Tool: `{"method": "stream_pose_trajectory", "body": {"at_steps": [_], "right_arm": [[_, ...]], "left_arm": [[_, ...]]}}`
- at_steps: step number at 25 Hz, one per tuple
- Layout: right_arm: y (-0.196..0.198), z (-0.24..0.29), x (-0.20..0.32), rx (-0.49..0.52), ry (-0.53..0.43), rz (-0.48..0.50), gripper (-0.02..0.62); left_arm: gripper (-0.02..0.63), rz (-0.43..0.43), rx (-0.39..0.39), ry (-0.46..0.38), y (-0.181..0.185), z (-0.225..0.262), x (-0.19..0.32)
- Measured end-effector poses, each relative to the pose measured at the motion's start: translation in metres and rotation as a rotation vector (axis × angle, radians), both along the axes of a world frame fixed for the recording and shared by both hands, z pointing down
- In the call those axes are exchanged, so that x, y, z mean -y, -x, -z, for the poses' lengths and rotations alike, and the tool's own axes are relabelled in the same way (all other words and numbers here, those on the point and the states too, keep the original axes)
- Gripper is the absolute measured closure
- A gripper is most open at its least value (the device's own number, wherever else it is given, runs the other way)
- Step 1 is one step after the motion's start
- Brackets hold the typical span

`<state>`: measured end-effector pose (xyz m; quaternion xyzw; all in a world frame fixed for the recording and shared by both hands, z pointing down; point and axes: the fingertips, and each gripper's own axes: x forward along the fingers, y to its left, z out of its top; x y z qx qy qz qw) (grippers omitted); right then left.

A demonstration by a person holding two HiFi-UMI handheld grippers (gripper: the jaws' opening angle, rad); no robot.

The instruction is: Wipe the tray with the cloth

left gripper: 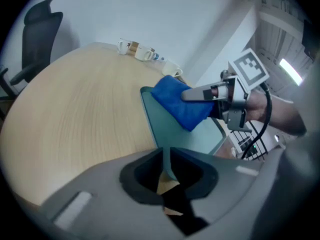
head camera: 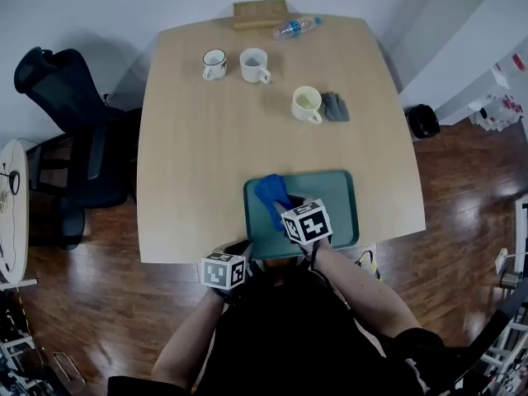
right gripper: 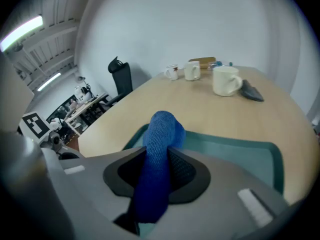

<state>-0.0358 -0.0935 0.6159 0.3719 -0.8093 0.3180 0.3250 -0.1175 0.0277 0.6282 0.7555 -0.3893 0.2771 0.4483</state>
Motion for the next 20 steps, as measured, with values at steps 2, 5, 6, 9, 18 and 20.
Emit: {"method": "stream_pose_trajectory", "body": {"at_steps": [2, 5, 6, 9, 18, 20], "right_arm": [[-0.056, -0.001, 0.004, -0.039, -0.001, -0.079, 0.489], [-0.143, -0.004, 0.006, -0.108, 0.003, -0.196, 0.489], [-0.169, -0.004, 0.006, -0.134, -0.006, -0.225, 0.489], [-0.222, 0.007, 0.007, -0.223, -0.072, -0.278, 0.489], [-0.148, -0.009, -0.011, -0.201, -0.067, -0.17, 0.489], [-0.103, -0.013, -0.019, -0.144, -0.046, -0.122, 0.489]], "left_arm": [[0.543, -0.007, 0.025, -0.006, -0.003, 0.001, 0.001], [0.549, -0.048, 0.076, -0.009, -0.008, 0.0, 0.001], [0.56, -0.049, 0.094, -0.008, -0.008, 0.0, 0.002], [0.58, -0.007, 0.11, 0.003, -0.007, 0.0, 0.004], [0.601, 0.041, 0.103, 0.014, -0.002, -0.002, 0.007], [0.601, 0.043, 0.085, 0.015, -0.003, -0.002, 0.007]]}}
